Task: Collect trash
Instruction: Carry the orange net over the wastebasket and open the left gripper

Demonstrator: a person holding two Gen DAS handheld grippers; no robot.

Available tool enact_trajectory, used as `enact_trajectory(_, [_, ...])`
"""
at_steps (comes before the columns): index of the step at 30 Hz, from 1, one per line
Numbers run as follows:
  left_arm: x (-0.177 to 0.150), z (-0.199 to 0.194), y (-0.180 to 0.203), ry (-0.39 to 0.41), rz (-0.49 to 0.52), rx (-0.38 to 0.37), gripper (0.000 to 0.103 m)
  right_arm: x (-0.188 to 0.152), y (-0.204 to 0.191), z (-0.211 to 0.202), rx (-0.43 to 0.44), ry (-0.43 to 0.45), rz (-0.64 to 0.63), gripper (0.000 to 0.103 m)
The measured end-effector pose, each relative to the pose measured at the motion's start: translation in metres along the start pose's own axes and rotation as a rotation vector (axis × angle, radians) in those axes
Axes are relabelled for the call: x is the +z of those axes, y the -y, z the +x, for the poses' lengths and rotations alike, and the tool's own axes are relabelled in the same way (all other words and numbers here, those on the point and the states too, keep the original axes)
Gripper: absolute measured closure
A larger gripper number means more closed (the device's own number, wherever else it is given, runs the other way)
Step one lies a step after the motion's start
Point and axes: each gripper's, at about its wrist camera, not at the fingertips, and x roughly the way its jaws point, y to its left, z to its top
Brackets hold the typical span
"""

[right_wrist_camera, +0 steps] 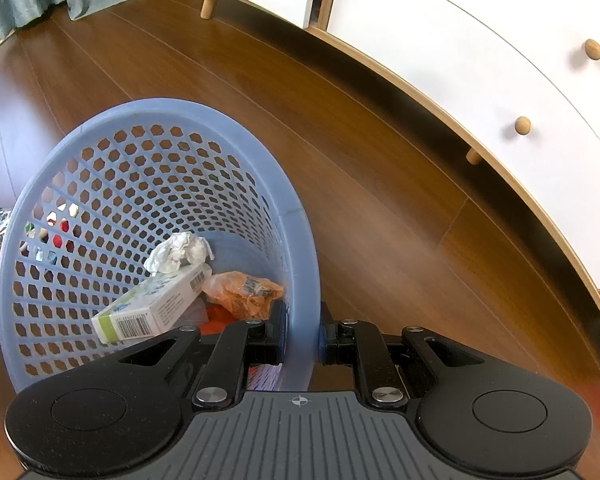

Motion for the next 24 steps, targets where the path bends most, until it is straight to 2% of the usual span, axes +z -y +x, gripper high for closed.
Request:
enact_trajectory(6, [0.018, -0.086, 0.041, 0.095, 0.126, -0.081, 0.073, 0.000, 0.000, -0.001, 0.001, -0.001, 0.003, 0.092])
enact_trajectory(12, [0.029, -0.128, 0.097, 0.150, 0.248, -0.186, 0.073, 0.000, -0.001, -0.001, 0.005, -0.003, 0.005, 0.092])
enact_trajectory(16, [0.030, -0.133, 0.127, 0.164, 0.304, -0.242, 0.073, 0.001, 0.000, -0.001, 0.006, -0.003, 0.004, 0.092])
enact_trajectory(19, [0.032, -0.131, 0.148, 0.174, 0.357, -0.221, 0.066, 0.001, -0.001, -0.001, 0.006, -0.001, 0.003, 0.092])
enact_trajectory(24, [0.027, -0.124, 0.171, 0.165, 0.403, -0.221, 0.063, 0.001, -0.001, -0.001, 0.006, 0.001, 0.000, 0.092])
